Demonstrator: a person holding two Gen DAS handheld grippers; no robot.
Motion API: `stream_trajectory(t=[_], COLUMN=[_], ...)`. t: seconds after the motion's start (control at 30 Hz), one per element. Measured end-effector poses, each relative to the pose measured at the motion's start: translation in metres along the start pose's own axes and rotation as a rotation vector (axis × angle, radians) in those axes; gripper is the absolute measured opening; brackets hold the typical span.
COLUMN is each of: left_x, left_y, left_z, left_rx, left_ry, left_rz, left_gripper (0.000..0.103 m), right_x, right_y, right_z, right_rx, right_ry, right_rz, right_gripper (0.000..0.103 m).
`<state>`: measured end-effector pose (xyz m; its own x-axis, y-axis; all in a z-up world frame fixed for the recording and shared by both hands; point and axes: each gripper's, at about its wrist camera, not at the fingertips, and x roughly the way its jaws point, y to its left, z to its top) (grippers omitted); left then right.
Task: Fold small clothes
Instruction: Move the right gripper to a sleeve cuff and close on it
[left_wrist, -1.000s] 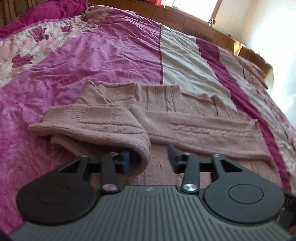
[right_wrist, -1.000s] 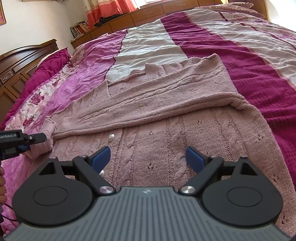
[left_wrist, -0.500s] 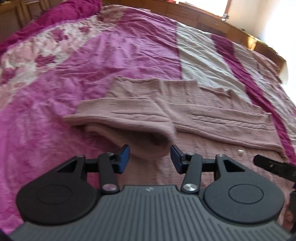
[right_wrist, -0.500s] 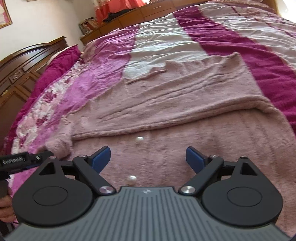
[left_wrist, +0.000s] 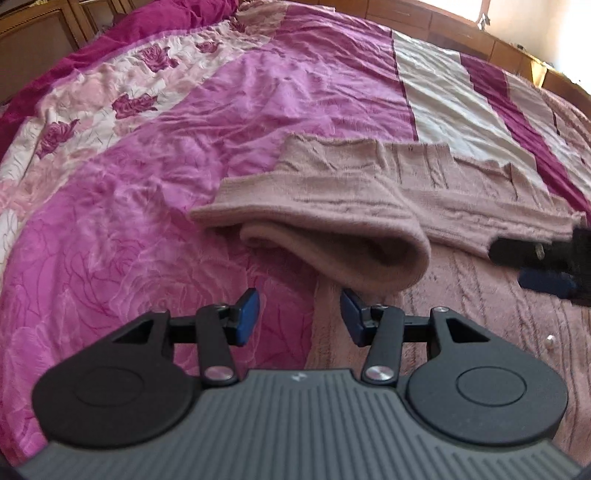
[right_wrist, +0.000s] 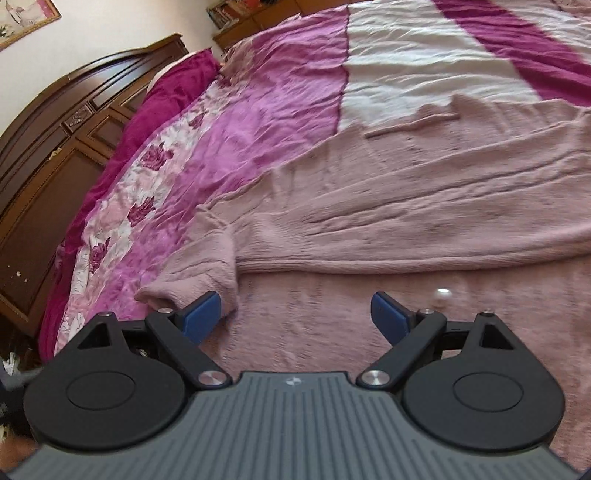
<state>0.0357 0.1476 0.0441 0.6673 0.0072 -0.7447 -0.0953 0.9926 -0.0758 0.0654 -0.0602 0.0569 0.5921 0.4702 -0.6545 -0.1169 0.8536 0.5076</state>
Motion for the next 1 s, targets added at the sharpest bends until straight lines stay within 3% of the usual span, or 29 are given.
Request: stream_trajectory(t=[0.4,0.53,0.6,0.7,0.77,0.83,1.0], left_x=[0.008,0.008,0.01,0.01,0.01,0.011,0.015], left_y=[0.002,0.001,0.0,0.0,0.0,0.002,0.004], left_z=[-0.008,-0.008,-0.009,-0.009,-0.01,-0.009,-0.007], left_rx=[0.001,0.009,0.013,0.013,0.012,0.006,0.001], left_ry=[0.01,0.004,0.003,0.002,0.0,-0.002,-0.013], left_rz=[-0.002,-0.013,-0.01,-0.01,-0.013,-0.016,0.002], left_gripper=[0.051,0.056,0.056,0.056,0.057,0.057,0.057], right_x=[0.085,0.097,0.098,0.1,0.101,0.098,0.075], right_y=[0.031,0.037,0.04,0.043,0.047,0.053,0.081], right_z=[0.022,0.023,0.024,0.026,0.027,0.028,0.044], right_rx=[0.15,0.145,0.135,0.118,0.095,0.052,-0.116], right_ry=[0.214,0.223,0.225,0.242,0.258,0.249,0.166], right_rz=[0.082,0.09,0.09,0.093,0.106,0.116,0.143], right_gripper=[0.092,0.089,0.084,0.065,0.037,0.021,0.014])
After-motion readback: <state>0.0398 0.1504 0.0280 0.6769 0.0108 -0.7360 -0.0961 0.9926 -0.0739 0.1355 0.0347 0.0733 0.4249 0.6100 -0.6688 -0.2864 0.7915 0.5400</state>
